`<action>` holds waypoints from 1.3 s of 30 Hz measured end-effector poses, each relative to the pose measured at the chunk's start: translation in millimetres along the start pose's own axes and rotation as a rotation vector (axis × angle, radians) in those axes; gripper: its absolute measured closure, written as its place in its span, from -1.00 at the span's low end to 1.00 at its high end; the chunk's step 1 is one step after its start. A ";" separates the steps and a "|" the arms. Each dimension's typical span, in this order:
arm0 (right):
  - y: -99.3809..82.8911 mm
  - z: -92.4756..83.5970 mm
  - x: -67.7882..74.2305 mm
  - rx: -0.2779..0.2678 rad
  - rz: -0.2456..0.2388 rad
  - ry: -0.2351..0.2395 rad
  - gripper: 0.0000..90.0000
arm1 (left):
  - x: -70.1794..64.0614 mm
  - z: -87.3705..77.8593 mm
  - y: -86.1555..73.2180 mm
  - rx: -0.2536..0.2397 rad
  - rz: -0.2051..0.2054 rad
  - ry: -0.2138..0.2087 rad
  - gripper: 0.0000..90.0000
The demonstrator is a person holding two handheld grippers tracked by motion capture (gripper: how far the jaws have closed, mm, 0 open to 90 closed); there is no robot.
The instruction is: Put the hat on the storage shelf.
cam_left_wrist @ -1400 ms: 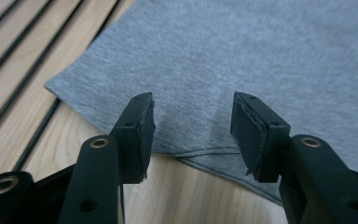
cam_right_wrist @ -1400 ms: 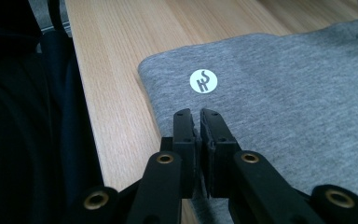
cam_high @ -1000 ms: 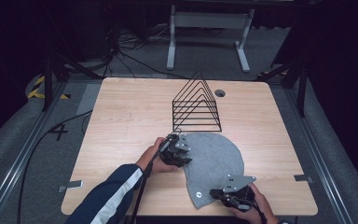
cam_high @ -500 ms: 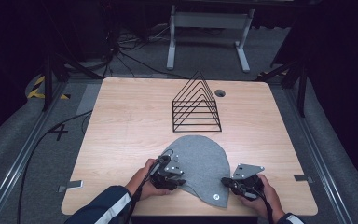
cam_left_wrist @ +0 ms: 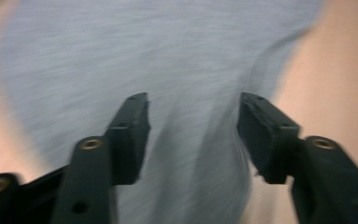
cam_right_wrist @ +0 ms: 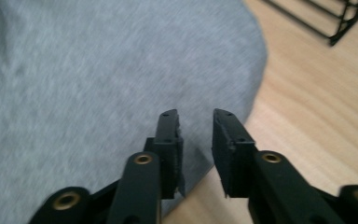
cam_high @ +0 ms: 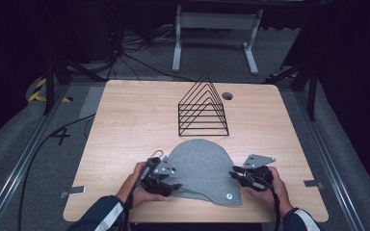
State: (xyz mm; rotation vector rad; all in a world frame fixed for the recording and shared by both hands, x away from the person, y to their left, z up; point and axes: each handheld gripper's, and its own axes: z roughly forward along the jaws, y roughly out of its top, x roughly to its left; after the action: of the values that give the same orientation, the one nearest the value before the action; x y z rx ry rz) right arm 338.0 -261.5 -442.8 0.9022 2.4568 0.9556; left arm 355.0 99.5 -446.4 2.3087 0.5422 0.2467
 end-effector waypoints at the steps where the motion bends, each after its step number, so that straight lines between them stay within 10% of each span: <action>1: 1.8 1.3 -2.7 -0.007 0.014 0.003 0.42 | 8.6 -1.8 -1.7 -0.009 -0.025 0.028 -0.24; 9: 11.9 26.7 -12.5 0.039 0.081 0.028 0.00 | 55.5 14.8 -9.6 0.009 -0.140 0.005 -0.45; 17: 16.0 41.6 -21.7 0.053 0.100 0.010 -0.39 | 53.4 32.1 -2.3 0.045 -0.091 0.017 -0.53; 30: 22.3 43.3 -25.6 0.070 0.082 0.038 -0.09 | 21.0 30.2 6.9 0.126 -0.005 -0.058 -0.46; 39: 29.0 45.1 -24.9 0.073 0.037 0.043 -0.23 | 44.8 28.3 11.7 0.031 -0.125 -0.021 -0.50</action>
State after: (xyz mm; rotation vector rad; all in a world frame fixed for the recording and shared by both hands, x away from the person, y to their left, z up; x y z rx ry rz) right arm 392.4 -240.4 -452.2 0.9637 2.5344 0.9121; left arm 407.9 94.6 -457.5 2.2944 0.6810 0.1551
